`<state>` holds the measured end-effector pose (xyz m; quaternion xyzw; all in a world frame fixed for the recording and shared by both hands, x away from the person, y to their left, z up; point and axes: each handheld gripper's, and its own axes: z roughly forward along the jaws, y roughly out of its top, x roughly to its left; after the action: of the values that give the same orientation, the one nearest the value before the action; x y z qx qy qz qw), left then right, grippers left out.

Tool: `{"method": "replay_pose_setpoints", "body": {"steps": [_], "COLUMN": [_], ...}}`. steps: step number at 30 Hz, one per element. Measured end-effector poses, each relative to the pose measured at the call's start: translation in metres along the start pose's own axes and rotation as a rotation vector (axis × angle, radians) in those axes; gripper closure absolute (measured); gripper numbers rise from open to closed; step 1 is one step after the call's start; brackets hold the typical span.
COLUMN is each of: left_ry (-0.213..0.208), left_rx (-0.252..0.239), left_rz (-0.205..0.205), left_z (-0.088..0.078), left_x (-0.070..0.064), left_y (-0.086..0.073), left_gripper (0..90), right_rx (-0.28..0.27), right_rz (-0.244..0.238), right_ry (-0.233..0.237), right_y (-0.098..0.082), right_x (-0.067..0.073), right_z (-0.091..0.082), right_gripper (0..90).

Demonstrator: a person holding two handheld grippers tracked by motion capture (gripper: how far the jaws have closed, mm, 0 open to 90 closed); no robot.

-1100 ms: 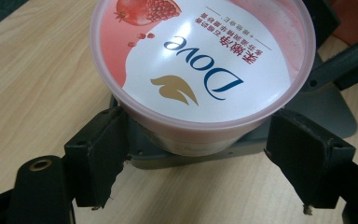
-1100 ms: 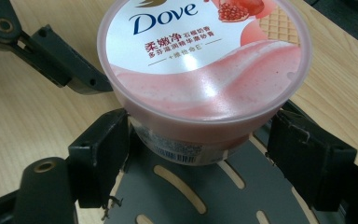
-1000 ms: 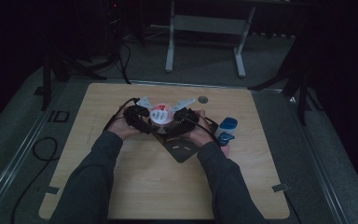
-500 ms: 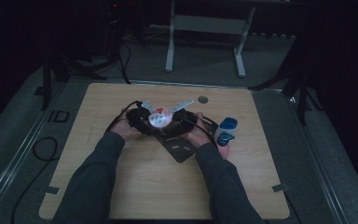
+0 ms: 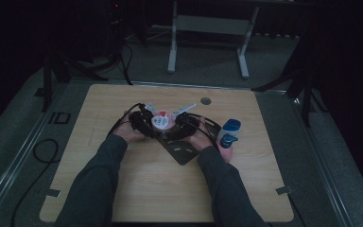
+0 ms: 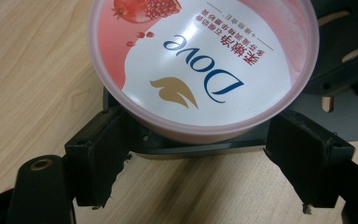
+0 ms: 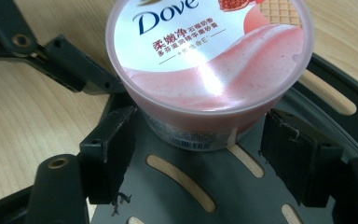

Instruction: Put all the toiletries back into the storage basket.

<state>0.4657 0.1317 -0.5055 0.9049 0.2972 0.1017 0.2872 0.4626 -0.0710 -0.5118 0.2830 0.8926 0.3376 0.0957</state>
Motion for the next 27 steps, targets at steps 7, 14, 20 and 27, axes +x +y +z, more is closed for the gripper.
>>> {"method": "replay_pose_setpoints", "body": {"steps": [7, 14, 20, 27], "left_ry": [0.02, 0.022, -0.001, -0.005], "left_rx": [0.001, -0.075, -0.116, -0.151], "left_rz": [-0.011, -0.036, -0.061, -0.075], "left_z": [-0.003, -0.022, -0.033, -0.04], "left_x": [-0.003, -0.004, -0.007, -0.014], "left_y": [0.0, -0.001, -0.005, -0.007], "left_gripper": [19.7, 25.8, 38.4, 51.1], "right_rx": [-0.019, -0.018, -0.001, -0.01], "right_rz": [0.014, 0.02, 0.07, 0.024], "right_ry": [0.002, -0.012, -0.056, -0.132], "right_y": [-0.004, -0.005, -0.009, -0.017], "right_x": [-0.001, 0.002, 0.009, 0.029], "right_z": [0.0, -0.001, -0.006, -0.016], "right_gripper": [30.0, 32.3, 34.4, 49.0]}}
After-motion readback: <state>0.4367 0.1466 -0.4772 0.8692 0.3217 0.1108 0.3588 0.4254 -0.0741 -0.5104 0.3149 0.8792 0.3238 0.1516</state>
